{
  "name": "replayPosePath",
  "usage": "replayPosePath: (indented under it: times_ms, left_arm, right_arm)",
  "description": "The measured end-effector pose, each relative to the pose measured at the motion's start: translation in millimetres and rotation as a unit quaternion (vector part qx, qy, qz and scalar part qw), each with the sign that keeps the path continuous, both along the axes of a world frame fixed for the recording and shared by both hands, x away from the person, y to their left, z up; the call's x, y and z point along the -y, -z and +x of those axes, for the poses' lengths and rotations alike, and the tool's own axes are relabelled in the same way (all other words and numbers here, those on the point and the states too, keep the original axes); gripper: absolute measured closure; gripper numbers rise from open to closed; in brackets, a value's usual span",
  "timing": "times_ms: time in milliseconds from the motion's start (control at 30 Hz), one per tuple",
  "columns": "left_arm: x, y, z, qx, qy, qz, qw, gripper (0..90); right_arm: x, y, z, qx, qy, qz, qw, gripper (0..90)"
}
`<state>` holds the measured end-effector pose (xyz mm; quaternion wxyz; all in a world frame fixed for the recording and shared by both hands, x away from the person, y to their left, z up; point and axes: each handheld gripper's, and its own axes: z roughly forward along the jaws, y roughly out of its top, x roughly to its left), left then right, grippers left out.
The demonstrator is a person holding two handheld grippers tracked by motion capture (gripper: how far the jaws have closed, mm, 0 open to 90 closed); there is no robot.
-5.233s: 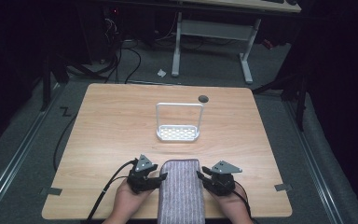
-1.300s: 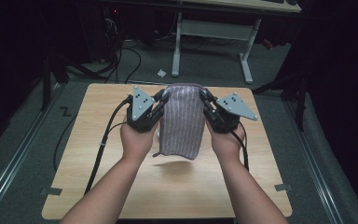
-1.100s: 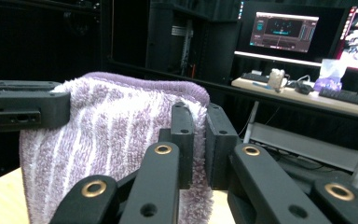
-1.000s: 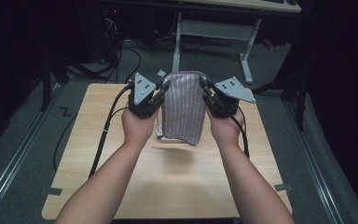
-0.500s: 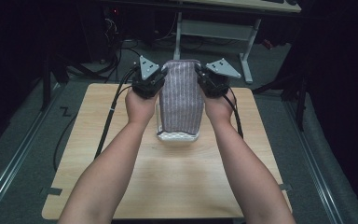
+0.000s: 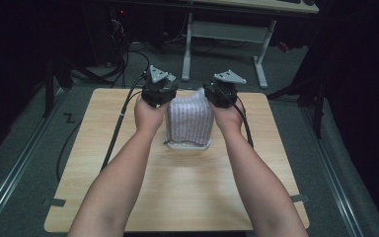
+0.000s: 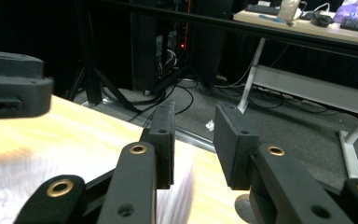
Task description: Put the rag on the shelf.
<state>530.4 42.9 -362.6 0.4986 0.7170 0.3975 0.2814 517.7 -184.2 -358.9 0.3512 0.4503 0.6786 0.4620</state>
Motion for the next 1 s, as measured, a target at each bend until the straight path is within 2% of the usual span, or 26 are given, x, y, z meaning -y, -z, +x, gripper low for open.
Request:
replayPosePath:
  times_ms: [267,333,400,500,633,867,1000]
  left_arm:
    - [-13.4,1.0,-23.7,0.005,0.007,-0.015,0.9999,57.8]
    - [-16.6,0.1,-27.9,0.003,0.007,-0.012,0.9999,57.8]
    - [-19.2,-1.6,-32.9,0.010,0.003,-0.003,0.9999,58.0]
    - [-24.1,-3.1,-39.2,0.009,0.004,-0.005,0.9999,58.1]
    - [-30.8,-2.9,-46.7,0.008,0.002,0.000,1.0000,57.6]
    - [-42.8,0.5,-62.9,0.011,0.003,-0.008,0.9999,54.2]
    - [-50.6,7.5,-76.1,0.010,0.006,-0.019,0.9997,52.8]
  right_arm:
    - [6.7,6.7,-17.4,0.003,-0.005,-0.009,0.9999,68.8]
    - [9.2,7.3,-22.5,0.003,-0.006,-0.007,1.0000,68.3]
    - [10.3,7.4,-27.0,0.002,-0.008,-0.008,0.9999,67.7]
    - [10.3,6.6,-35.0,0.005,-0.014,-0.015,0.9998,67.0]
    - [11.3,4.6,-44.4,0.008,-0.020,-0.012,0.9997,66.1]
    - [18.2,3.1,-63.1,0.015,-0.020,-0.013,0.9996,64.9]
    - [24.7,6.1,-78.7,0.023,-0.020,0.002,0.9995,64.4]
